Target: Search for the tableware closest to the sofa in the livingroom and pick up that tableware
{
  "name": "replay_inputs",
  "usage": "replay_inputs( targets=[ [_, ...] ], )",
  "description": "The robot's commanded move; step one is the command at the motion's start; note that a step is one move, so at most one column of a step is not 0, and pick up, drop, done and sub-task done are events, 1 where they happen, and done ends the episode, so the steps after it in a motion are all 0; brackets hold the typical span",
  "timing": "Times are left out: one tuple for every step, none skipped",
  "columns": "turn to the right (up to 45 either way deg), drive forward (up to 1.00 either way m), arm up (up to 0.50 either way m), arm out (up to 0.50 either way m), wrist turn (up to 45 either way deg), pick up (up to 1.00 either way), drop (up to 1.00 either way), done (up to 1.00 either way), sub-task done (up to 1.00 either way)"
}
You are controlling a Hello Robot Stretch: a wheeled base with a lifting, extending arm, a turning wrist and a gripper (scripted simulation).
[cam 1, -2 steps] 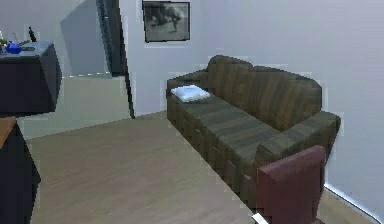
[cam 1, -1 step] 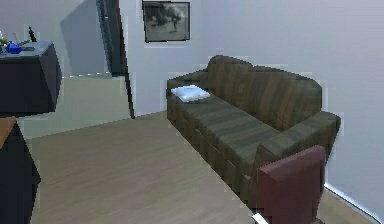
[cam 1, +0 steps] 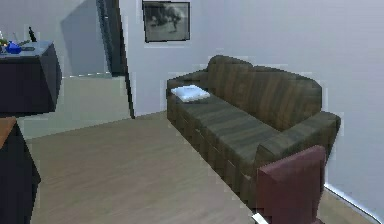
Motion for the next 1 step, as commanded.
replay_inputs(
  targets=[
    [0.0, 0.00, 0.00, 0.00, 0.0, 0.00, 0.00, 1.00, 0.00]
  ],
)
